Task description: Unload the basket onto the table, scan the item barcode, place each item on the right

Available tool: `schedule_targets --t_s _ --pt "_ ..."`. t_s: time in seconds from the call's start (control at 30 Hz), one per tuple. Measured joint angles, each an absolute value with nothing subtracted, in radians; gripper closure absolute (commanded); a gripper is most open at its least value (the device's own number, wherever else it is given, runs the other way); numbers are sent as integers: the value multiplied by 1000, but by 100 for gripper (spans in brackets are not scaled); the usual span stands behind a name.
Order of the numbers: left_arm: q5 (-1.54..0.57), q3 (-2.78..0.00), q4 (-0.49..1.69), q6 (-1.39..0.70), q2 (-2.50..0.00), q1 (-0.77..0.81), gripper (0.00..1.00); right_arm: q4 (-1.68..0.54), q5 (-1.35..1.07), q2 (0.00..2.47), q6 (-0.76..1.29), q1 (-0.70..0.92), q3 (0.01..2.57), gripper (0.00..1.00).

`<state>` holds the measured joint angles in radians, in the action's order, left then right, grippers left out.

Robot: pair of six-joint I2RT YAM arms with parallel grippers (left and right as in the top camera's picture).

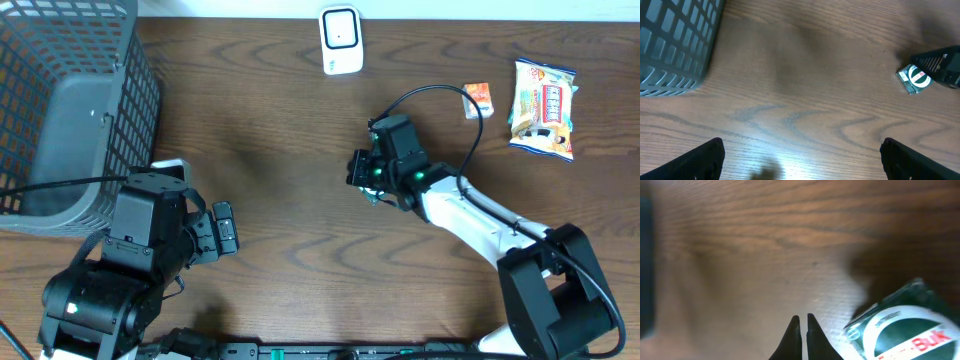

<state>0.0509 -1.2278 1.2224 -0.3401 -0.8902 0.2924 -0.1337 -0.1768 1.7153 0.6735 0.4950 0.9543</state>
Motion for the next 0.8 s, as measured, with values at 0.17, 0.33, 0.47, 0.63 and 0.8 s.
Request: schedule_targets --t_s 0.17,0.33,0.47,0.63,0.8 --pt "51 -1228 1222 -340 -890 292 2 -122 -71 1762 679 533 955 99" --pt "51 -1228 1222 -340 -890 292 2 -144 -54 1822 682 545 955 99" --pt "51 -1228 1223 -340 -890 292 2 -200 -50 1822 682 545 972 99" --pt "51 -1228 1222 -340 -890 292 2 -430 -46 1811 667 538 1029 99" --pt "51 -1228 1222 -340 -890 292 2 -704 -1 1786 658 511 1068 99"
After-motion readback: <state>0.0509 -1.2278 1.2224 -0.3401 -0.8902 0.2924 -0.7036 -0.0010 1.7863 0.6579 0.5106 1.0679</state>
